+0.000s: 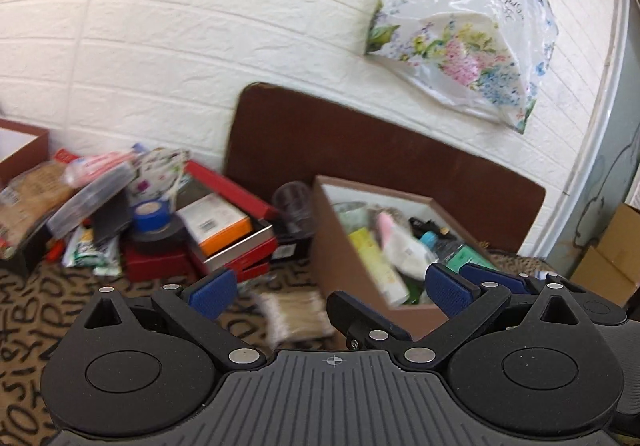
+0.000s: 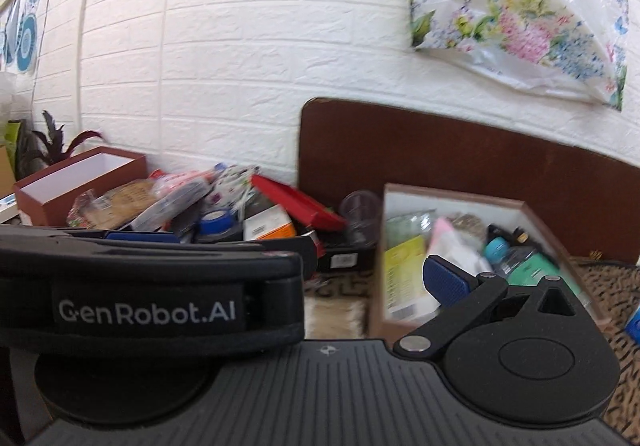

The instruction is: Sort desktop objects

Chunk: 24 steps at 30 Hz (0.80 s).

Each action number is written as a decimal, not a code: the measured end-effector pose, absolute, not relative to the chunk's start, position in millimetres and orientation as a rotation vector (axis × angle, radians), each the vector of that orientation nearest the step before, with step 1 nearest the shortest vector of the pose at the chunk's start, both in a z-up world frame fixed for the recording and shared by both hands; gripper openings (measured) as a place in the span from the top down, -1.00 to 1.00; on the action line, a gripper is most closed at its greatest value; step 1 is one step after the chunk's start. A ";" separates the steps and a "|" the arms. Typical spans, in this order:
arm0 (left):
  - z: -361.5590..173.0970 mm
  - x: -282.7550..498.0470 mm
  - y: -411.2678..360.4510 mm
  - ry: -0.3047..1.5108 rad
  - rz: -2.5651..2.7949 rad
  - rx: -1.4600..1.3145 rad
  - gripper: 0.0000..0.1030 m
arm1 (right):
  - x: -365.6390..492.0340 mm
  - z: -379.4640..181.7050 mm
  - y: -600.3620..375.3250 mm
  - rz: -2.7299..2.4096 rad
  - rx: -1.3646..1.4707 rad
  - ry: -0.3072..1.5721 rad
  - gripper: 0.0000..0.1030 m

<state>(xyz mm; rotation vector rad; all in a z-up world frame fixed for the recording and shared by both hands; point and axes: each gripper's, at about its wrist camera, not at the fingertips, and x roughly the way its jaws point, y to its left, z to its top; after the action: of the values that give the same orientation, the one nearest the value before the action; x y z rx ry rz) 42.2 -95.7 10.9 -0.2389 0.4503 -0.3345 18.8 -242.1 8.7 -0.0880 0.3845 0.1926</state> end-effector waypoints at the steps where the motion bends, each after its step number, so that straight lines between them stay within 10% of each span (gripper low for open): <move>1: 5.9 39.0 -89.2 0.462 -0.330 -0.239 -1.00 | 16.7 3.9 -236.8 0.199 -0.077 0.396 -1.00; 24: -89.6 110.0 -0.9 0.692 -0.245 -0.328 -0.93 | 67.7 -79.8 -190.0 0.133 -0.069 0.579 -0.99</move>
<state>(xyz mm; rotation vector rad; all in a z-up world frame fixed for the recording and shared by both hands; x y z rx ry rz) 110.0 -0.9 -89.6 -0.3279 0.6925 -0.2449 67.7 -190.0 -79.8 -0.0695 0.5795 0.1326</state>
